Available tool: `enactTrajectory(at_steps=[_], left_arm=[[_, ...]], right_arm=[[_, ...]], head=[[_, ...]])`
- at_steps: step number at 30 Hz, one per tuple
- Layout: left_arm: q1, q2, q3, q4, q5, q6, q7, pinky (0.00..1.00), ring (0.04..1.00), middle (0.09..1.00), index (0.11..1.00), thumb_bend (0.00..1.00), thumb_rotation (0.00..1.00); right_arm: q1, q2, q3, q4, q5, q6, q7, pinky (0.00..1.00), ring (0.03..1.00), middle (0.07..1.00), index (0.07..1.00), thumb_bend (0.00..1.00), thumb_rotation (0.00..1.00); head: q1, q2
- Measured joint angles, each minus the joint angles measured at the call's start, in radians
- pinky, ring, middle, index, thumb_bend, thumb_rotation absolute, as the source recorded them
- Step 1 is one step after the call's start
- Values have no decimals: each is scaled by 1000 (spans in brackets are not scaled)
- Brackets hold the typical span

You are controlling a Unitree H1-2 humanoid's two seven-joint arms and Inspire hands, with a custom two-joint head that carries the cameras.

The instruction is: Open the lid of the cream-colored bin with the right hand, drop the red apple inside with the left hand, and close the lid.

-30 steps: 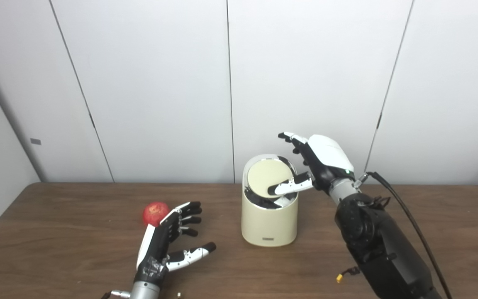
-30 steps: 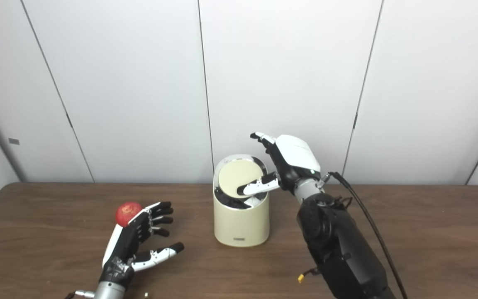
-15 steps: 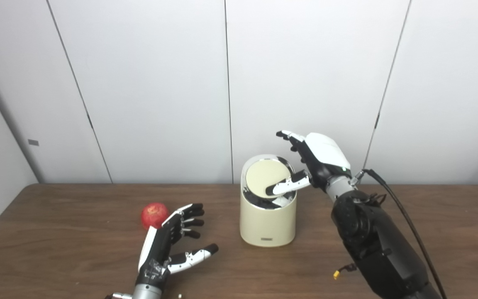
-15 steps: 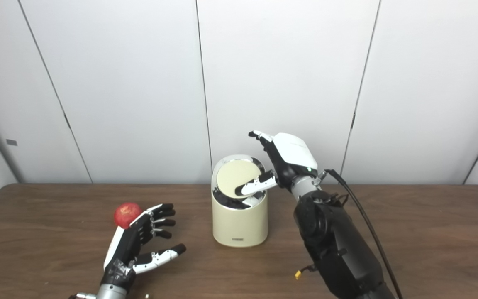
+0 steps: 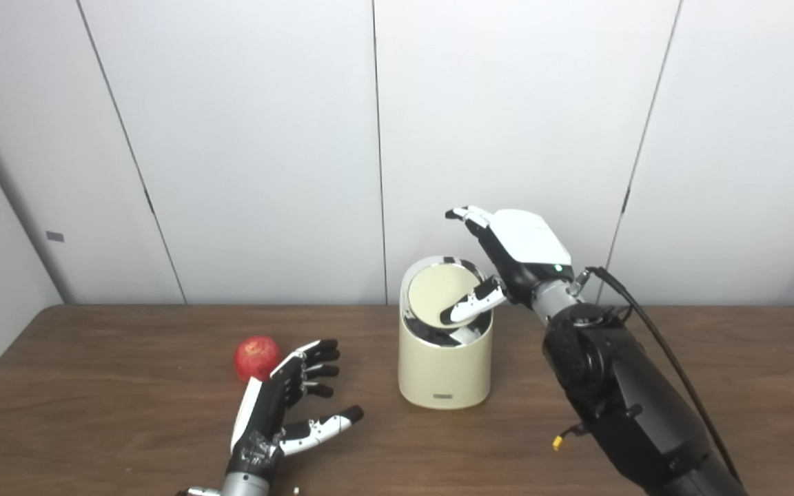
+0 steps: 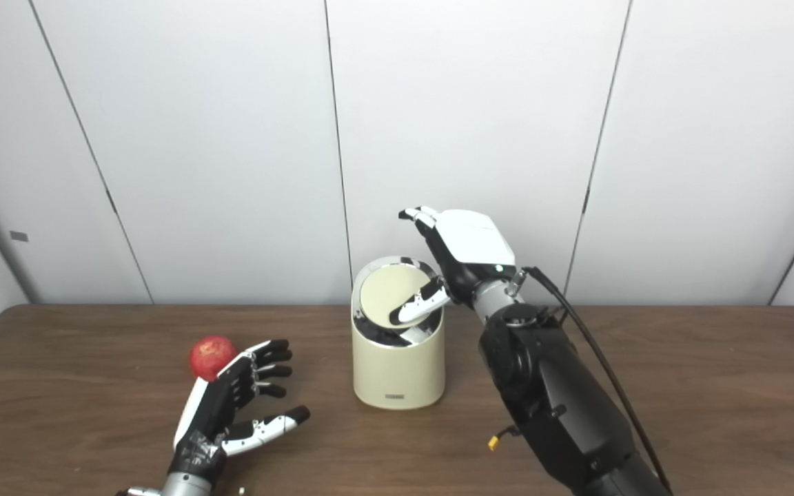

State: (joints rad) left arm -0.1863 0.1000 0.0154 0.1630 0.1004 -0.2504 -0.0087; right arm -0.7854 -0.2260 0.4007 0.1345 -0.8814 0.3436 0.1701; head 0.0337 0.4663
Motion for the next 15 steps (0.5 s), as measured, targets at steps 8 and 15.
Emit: enactTrajectory(at_steps=[8, 15], left_arm=[[0, 0, 1, 0, -5, 0, 1, 604, 721, 775, 791, 726, 43], [0, 0, 1, 0, -14, 0, 0, 600, 720, 777, 795, 720, 23]], right_arm=[[-1, 0, 8, -10, -5, 0, 0, 628, 787, 910, 856, 913, 129], [-2, -4, 10, -16, -6, 0, 14, 642, 795, 911, 862, 899, 139]], head=[[-2, 2], [-3, -2]])
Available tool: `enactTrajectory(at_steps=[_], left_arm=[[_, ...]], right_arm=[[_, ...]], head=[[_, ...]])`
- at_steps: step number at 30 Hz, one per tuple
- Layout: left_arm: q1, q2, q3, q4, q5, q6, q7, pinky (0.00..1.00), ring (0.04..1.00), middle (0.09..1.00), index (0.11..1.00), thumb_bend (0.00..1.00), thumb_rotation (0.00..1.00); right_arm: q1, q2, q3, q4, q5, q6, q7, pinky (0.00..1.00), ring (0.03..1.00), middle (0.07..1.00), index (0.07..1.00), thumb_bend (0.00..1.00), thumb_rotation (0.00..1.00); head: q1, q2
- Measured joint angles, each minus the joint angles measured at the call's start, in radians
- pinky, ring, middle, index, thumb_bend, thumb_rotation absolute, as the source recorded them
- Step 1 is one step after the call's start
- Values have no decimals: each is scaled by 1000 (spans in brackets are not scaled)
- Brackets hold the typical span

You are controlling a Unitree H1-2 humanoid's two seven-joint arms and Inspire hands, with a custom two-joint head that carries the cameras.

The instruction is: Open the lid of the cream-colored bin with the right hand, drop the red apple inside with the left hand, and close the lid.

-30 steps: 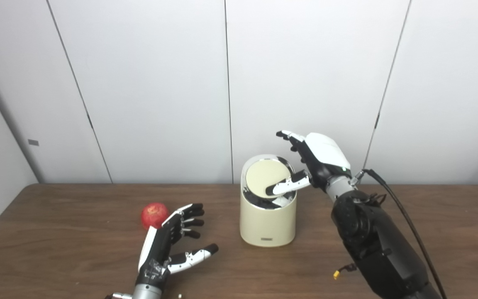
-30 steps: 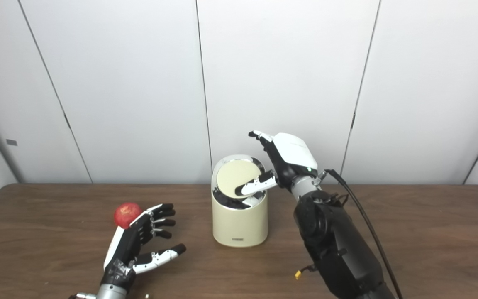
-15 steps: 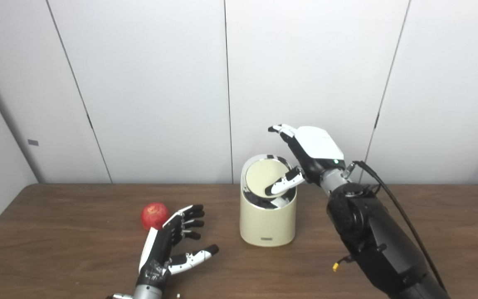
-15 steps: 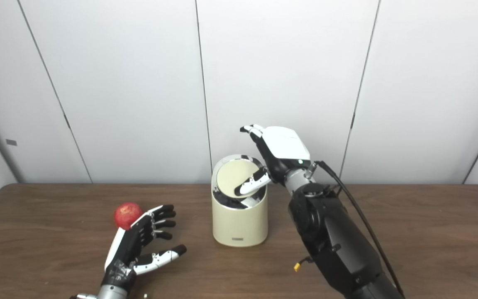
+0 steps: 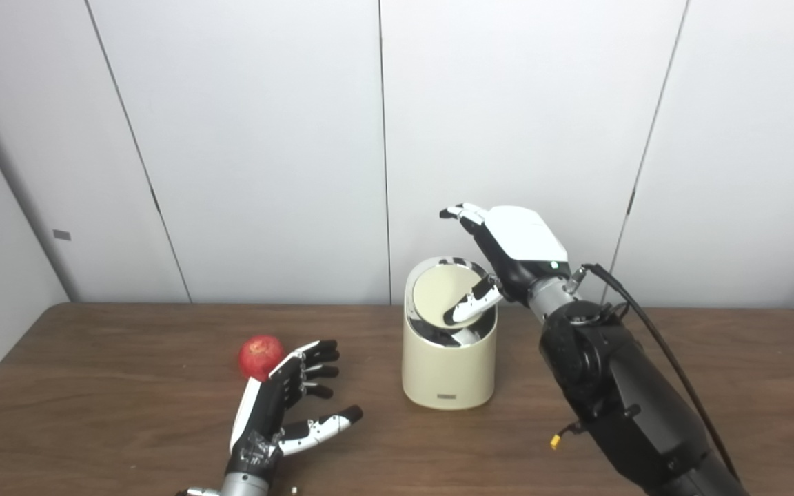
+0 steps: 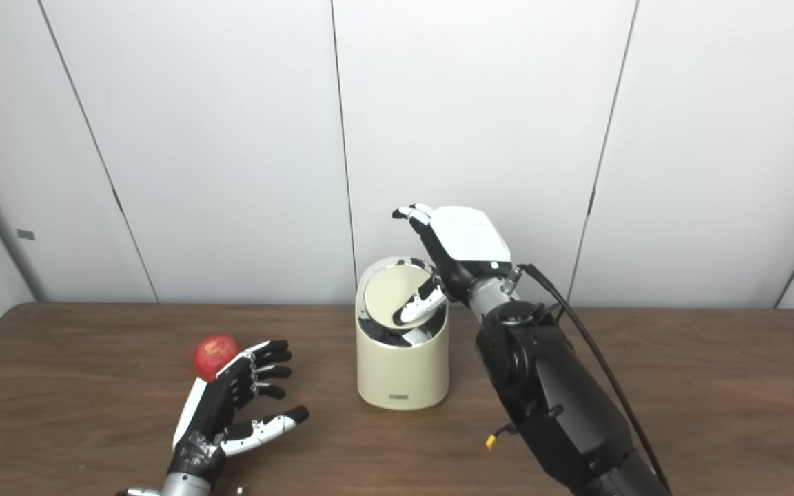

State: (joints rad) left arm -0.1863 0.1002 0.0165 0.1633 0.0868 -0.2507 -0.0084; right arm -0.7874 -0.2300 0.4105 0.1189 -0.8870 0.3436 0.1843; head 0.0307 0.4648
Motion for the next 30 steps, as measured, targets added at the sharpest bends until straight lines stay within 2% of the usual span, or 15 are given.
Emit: enactTrajectory(at_steps=[5, 10, 14, 21, 24, 28, 30], left_arm=[[0, 0, -1, 1, -1, 0, 0, 606, 721, 778, 795, 715, 20], [-2, 1, -2, 3, -2, -1, 0, 611, 721, 778, 794, 718, 30], [-3, 2, -2, 4, -2, -2, 0, 606, 719, 776, 793, 719, 42], [-3, 2, -3, 4, -2, -2, 0, 603, 721, 777, 795, 716, 35], [-3, 3, -4, 4, -2, -2, 0, 611, 720, 778, 797, 714, 38], [-3, 3, -5, 4, -4, -2, -1, 604, 720, 775, 793, 719, 28], [-3, 3, -5, 4, -4, -2, -1, 599, 716, 775, 793, 717, 25]], right_arm=[[2, -1, -12, -2, 10, -3, 0, 633, 776, 879, 849, 872, 164], [32, 0, -61, -17, 59, -22, -11, 650, 788, 861, 845, 810, 225], [57, -6, -100, -51, 74, -30, -20, 616, 796, 857, 838, 786, 221], [62, -28, -154, -71, 83, -35, -44, 569, 751, 837, 823, 774, 231], [79, -31, -176, -101, 91, -34, -45, 592, 766, 845, 831, 748, 242], [134, -32, -215, -128, 122, -36, -60, 535, 716, 832, 812, 746, 205], [162, -30, -242, -130, 152, -37, -70, 538, 714, 837, 810, 741, 175]], head=[[-2, -3], [-3, -6], [-3, -6], [-5, -3], [-5, 0], [-5, 3], [-6, 2]])
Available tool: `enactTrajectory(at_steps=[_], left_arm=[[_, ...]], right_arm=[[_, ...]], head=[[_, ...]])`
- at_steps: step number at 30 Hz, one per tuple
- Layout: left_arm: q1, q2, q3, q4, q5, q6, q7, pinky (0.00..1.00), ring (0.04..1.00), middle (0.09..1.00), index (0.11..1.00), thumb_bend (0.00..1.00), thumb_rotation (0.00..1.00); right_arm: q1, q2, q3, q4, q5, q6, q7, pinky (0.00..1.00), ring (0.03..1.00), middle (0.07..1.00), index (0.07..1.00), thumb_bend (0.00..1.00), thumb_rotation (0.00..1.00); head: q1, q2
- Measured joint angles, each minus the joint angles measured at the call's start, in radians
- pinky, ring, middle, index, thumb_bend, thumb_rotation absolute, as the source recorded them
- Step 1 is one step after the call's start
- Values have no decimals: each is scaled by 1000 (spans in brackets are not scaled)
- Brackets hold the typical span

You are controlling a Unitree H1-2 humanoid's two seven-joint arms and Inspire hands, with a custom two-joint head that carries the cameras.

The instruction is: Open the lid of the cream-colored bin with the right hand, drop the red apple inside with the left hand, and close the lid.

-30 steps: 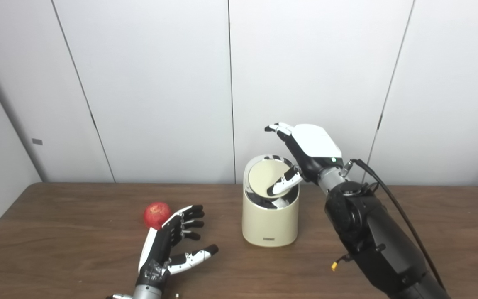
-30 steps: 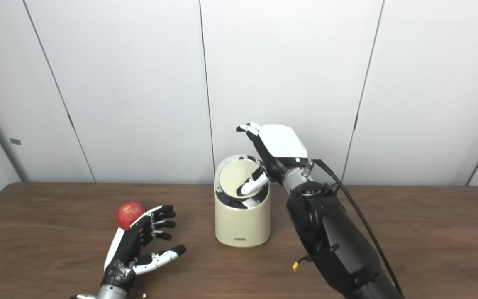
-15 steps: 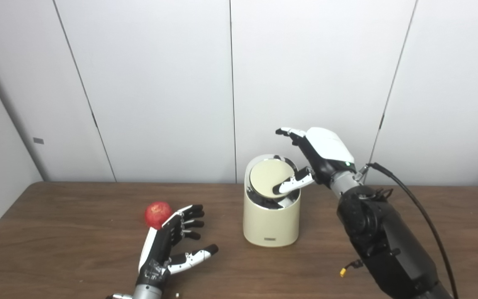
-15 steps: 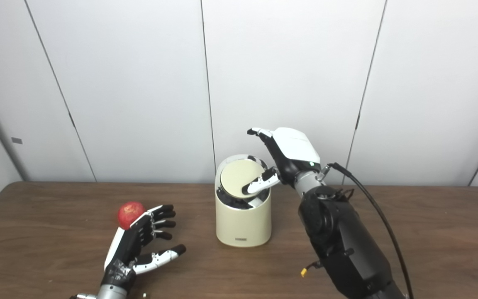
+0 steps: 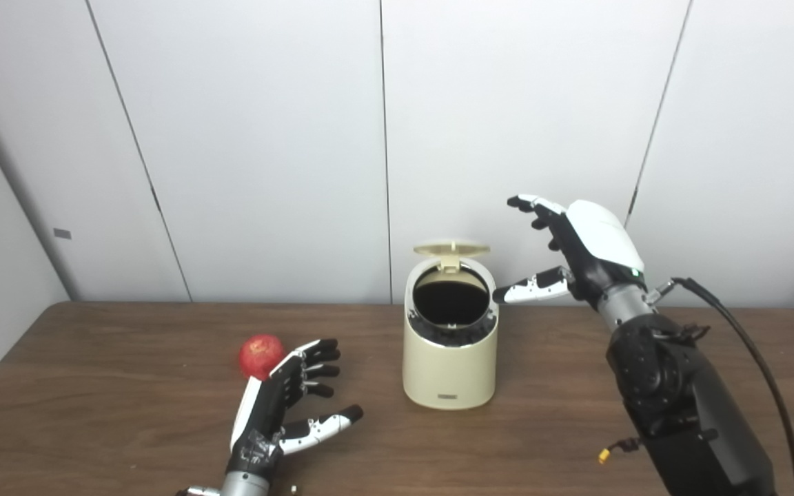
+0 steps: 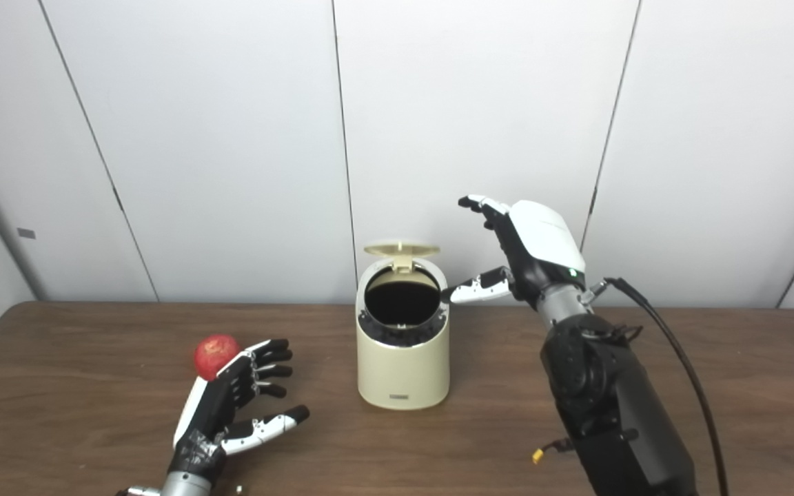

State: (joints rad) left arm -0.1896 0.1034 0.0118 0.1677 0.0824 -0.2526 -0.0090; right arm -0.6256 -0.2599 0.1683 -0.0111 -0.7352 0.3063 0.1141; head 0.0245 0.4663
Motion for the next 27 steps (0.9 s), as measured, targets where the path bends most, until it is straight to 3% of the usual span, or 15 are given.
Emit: enactTrajectory(at_steps=[3, 7, 11, 14, 18, 22, 27], left_arm=[[0, 0, 0, 0, 0, 0, 0, 604, 710, 772, 792, 720, 31], [0, 2, 0, 0, -1, 0, 0, 601, 713, 774, 792, 719, 23], [0, 2, 0, 0, -1, -4, -1, 602, 712, 773, 793, 710, 13], [1, 3, 0, 0, -1, -3, -1, 614, 720, 775, 795, 707, 16], [1, 3, 0, 0, -1, -3, -2, 601, 713, 774, 791, 709, 4], [1, 4, 0, 0, -2, -3, -3, 592, 710, 773, 787, 712, 0], [2, 4, 1, 0, 4, -3, 0, 588, 704, 769, 786, 709, 0]], right_arm=[[52, 1, -40, -34, 55, -10, -26, 579, 738, 829, 810, 713, 155], [129, 2, -70, -77, 101, -80, -83, 621, 748, 805, 797, 721, 131], [205, 8, -102, -60, 156, -169, -163, 609, 745, 811, 792, 753, 219], [255, 30, -129, 0, 219, -230, -204, 591, 754, 844, 801, 780, 220], [319, 50, -126, 56, 250, -296, -235, 613, 735, 816, 803, 771, 238], [347, 51, -119, 93, 284, -401, -249, 666, 766, 852, 816, 783, 269], [363, 77, -120, 107, 300, -433, -268, 664, 768, 851, 824, 795, 303]], head=[[-2, 0], [-6, -6], [-6, -8], [-8, -8], [-5, -9], [-3, -9], [-2, -8]])
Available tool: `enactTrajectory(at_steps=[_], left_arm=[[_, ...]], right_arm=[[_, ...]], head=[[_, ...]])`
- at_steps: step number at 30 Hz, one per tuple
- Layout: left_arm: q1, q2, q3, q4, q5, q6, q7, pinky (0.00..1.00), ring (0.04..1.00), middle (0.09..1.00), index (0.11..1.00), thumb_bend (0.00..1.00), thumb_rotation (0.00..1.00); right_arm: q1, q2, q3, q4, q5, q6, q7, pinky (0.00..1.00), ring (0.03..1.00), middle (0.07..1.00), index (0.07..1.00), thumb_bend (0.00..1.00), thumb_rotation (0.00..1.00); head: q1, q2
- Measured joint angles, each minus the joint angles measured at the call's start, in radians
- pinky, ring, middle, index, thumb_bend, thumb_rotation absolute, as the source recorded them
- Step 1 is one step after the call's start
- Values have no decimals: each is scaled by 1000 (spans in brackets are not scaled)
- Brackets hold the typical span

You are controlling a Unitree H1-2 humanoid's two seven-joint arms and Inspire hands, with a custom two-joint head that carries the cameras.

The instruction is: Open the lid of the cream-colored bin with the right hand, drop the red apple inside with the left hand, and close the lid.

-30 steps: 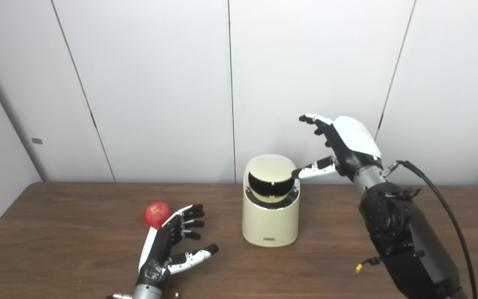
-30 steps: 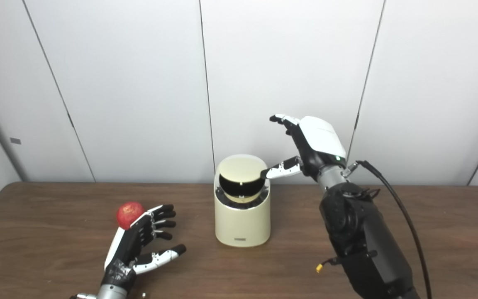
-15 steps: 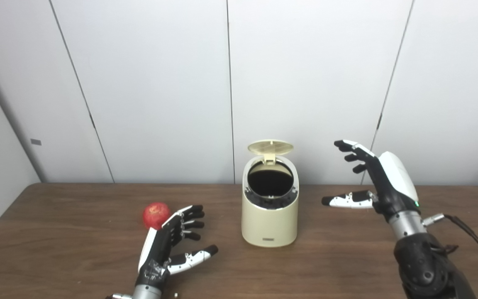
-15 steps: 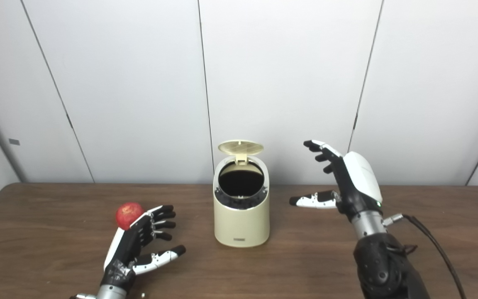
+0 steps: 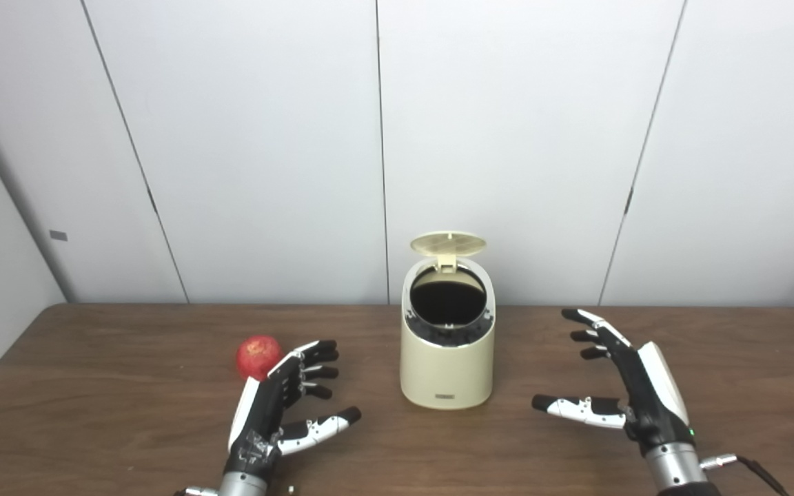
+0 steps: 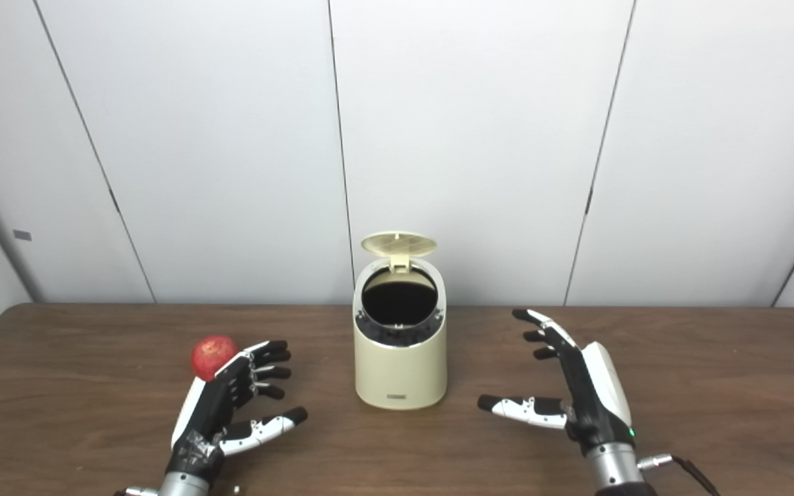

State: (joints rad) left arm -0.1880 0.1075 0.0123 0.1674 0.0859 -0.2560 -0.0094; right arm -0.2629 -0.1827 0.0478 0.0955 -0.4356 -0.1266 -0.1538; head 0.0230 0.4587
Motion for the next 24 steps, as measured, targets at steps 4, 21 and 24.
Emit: enactTrajectory(at_steps=[4, 21, 24], left_arm=[[1, 2, 1, -1, 2, 0, 1, 579, 706, 774, 789, 713, 11], [-28, 126, 107, -183, 309, 14, 121, 616, 760, 759, 761, 779, 68], [-56, 131, 124, -183, 311, 49, 130, 625, 777, 777, 780, 790, 117]], right_arm=[[21, 38, -2, 8, 0, 2, -19, 668, 768, 851, 832, 794, 301], [34, 19, -23, 35, 34, -40, -36, 649, 753, 856, 828, 764, 159], [34, 15, -26, 59, 45, -44, -35, 644, 753, 857, 831, 764, 173]], head=[[6, 0], [181, -23], [190, -25]])
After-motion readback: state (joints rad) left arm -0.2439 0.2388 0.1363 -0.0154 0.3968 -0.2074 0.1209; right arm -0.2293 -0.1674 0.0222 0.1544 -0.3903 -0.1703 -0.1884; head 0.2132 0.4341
